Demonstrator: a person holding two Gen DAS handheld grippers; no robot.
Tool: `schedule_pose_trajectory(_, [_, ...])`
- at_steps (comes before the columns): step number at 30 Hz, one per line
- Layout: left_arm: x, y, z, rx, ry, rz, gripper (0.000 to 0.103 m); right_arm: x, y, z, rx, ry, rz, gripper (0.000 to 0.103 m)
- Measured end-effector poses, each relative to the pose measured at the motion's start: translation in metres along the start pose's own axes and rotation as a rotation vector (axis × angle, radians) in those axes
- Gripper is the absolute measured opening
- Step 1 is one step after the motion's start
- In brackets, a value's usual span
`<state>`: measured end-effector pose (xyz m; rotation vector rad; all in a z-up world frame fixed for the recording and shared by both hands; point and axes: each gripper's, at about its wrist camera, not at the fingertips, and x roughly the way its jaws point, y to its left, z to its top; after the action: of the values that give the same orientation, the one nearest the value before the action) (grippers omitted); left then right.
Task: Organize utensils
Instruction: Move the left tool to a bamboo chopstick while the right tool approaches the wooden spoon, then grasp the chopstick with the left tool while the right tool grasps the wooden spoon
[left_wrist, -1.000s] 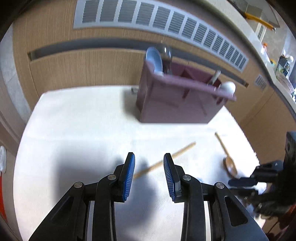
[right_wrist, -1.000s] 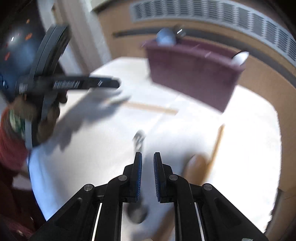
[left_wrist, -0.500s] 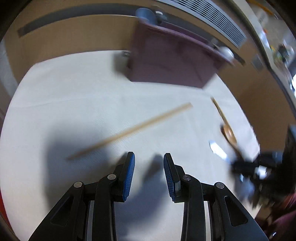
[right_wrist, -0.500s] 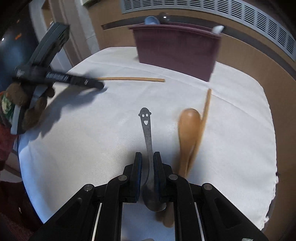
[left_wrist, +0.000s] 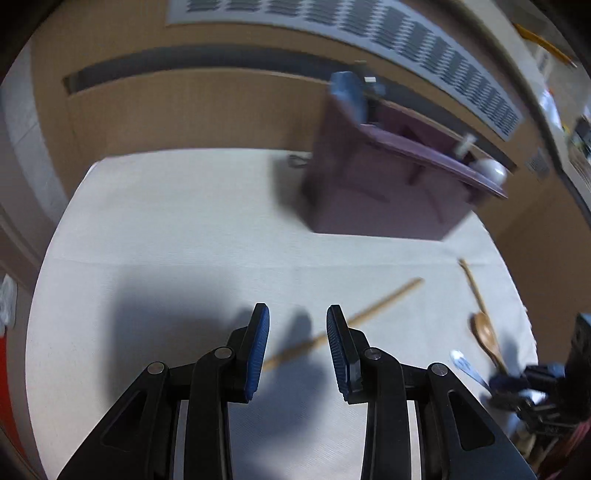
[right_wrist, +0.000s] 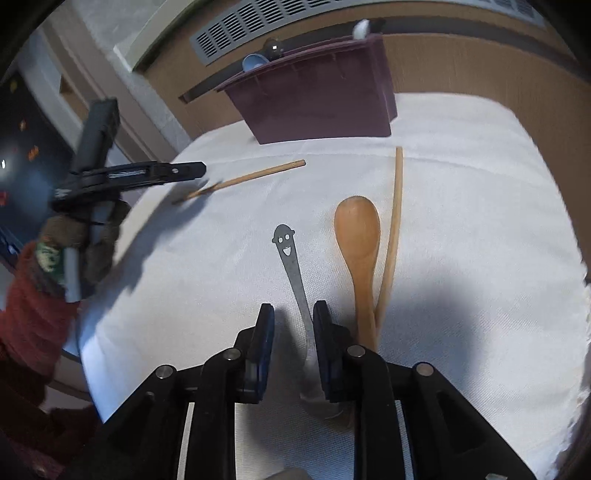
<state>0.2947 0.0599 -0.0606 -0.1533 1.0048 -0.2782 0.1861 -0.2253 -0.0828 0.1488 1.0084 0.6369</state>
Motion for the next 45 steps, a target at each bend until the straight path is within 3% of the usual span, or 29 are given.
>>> schedule_pose_trajectory(3, [0.009, 0.009, -0.004, -0.048, 0.064, -0.038, 0.033, 0.002, -0.001, 0.003, 0.01, 0.025, 0.039, 0.028])
schedule_pose_trajectory(7, [0.0, -0.015, -0.028, 0.021, 0.138, -0.104, 0.033, 0.007, 0.009, 0.009, -0.079, 0.06, 0.0, 0.026])
schedule_pose_trajectory(12, [-0.018, -0.064, -0.067, 0.179, 0.234, -0.145, 0.033, -0.013, 0.016, 0.01, -0.158, -0.031, -0.12, 0.026])
schedule_pose_trajectory(15, [-0.021, -0.087, -0.07, 0.266, 0.212, -0.099, 0.033, -0.025, 0.018, 0.013, -0.193, -0.073, -0.185, 0.026])
schedule_pose_trajectory(18, [-0.009, -0.11, -0.068, 0.414, 0.224, -0.052, 0.033, -0.034, 0.018, 0.015, -0.202, -0.094, -0.213, 0.026])
schedule_pose_trajectory(21, [-0.008, -0.128, -0.071, 0.533, 0.245, -0.06, 0.033, -0.041, 0.014, 0.014, -0.202, -0.102, -0.228, 0.026])
schedule_pose_trajectory(26, [-0.026, -0.156, -0.084, 0.684, 0.268, -0.146, 0.033, -0.053, 0.006, 0.004, -0.215, -0.123, -0.263, 0.026])
schedule_pose_trajectory(30, [-0.021, -0.165, -0.105, 0.783, 0.286, -0.039, 0.033, -0.05, 0.002, 0.004, -0.206, -0.118, -0.265, 0.026])
schedule_pose_trajectory(33, [-0.016, -0.162, -0.102, 0.746, 0.261, 0.027, 0.034, -0.046, 0.003, 0.006, -0.198, -0.116, -0.262, 0.026])
schedule_pose_trajectory(39, [-0.015, -0.119, -0.071, 0.571, 0.174, 0.19, 0.033, -0.024, 0.009, 0.025, -0.224, -0.095, -0.313, 0.026])
schedule_pose_trajectory(42, [-0.018, -0.099, -0.065, 0.491, 0.177, 0.163, 0.033, -0.01, 0.013, 0.036, -0.252, -0.054, -0.306, 0.026])
schedule_pose_trajectory(45, [-0.025, -0.096, -0.068, 0.477, 0.226, 0.056, 0.032, 0.004, 0.011, 0.047, -0.237, -0.013, -0.258, 0.026])
